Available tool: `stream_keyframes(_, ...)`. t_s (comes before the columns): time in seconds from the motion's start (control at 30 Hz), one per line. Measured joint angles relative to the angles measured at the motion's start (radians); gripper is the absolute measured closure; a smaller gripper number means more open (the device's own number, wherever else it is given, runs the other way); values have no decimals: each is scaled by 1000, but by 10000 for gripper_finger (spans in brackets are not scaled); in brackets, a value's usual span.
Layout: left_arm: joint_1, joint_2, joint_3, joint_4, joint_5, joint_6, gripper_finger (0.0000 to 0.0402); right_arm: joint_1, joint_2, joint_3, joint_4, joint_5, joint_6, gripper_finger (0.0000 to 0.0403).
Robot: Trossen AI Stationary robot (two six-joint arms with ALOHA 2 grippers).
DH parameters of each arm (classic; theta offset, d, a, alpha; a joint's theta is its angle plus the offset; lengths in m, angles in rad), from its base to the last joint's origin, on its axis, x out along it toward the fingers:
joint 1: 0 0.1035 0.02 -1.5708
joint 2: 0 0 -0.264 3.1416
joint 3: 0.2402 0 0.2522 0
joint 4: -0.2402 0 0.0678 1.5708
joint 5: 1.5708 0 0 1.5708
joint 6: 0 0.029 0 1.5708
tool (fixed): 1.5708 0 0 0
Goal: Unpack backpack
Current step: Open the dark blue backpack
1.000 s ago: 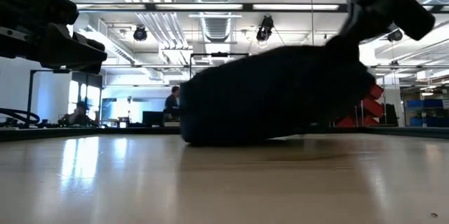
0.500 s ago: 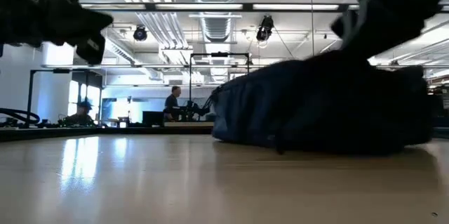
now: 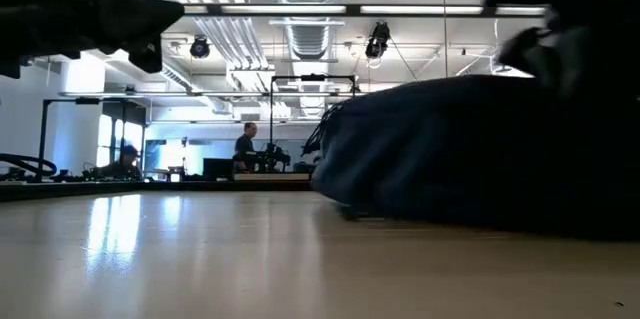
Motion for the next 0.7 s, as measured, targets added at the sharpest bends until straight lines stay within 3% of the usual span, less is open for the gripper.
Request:
stream_keyframes(0.13,0,263,105,139,0,29,401,35,-38,2,-135,-6,120,403)
stream_keyframes(0.3,16,617,402,63,26,115,396,35,-49,0,-179,24,136,403)
stream_keyframes(0.43,35,769,627,-261,51,207,389,33,-49,0,-177,46,126,403)
stream_keyframes(0.7,40,787,916,-921,44,338,349,55,-49,-3,-177,51,108,403)
